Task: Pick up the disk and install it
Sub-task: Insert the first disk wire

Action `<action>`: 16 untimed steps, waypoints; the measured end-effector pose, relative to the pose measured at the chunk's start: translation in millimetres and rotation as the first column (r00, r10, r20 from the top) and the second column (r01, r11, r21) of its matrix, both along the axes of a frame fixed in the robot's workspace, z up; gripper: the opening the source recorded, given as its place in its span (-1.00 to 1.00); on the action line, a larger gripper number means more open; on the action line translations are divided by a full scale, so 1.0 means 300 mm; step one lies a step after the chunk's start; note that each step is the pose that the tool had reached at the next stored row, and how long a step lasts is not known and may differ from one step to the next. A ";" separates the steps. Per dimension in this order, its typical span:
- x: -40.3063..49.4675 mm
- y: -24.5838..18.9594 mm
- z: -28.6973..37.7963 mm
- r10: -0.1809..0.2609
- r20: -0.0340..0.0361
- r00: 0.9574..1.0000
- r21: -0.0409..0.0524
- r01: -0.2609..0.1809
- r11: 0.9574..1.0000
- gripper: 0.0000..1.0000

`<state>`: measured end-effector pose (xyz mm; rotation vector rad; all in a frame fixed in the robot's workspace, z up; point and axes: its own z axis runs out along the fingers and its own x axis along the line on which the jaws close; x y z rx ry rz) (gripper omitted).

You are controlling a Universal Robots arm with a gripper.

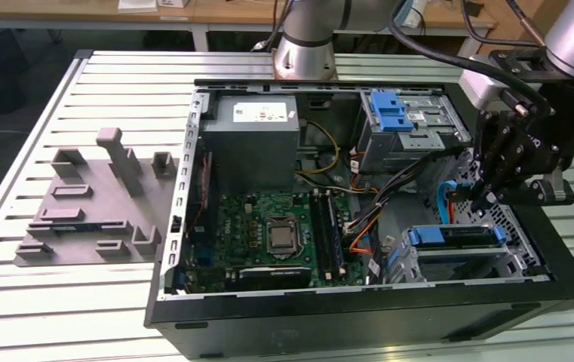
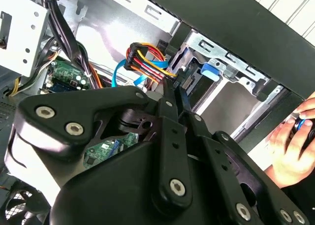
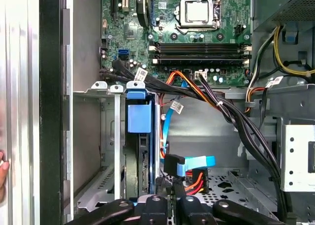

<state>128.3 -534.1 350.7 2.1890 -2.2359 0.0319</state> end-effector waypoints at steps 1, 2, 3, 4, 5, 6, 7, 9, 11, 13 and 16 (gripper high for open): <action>0.001 0.000 0.000 0.000 0.000 1.000 0.000 0.000 1.000 -0.66; 0.003 0.000 0.000 0.000 -0.001 1.000 0.000 0.000 1.000 -0.66; 0.005 0.000 0.000 0.000 -0.003 1.000 0.000 0.000 1.000 -0.67; 0.005 0.000 0.000 0.000 -0.004 1.000 0.000 0.000 1.000 -0.67; 0.005 0.000 0.000 0.000 -0.005 1.000 0.000 0.000 1.000 -0.67; 0.005 0.000 0.000 0.000 -0.005 1.000 0.000 0.000 1.000 -0.67; 0.005 0.000 0.000 0.000 -0.005 1.000 0.000 0.000 1.000 -0.67; 0.004 0.000 0.000 0.000 -0.005 1.000 0.000 0.000 1.000 -0.67; 0.000 0.000 0.000 -0.001 -0.005 1.000 0.000 0.001 1.000 -0.67; -0.007 0.000 -0.001 -0.002 -0.005 1.000 0.000 0.002 1.000 -0.67; -0.010 -0.005 -0.006 -0.004 -0.007 1.000 0.000 0.004 1.000 -0.67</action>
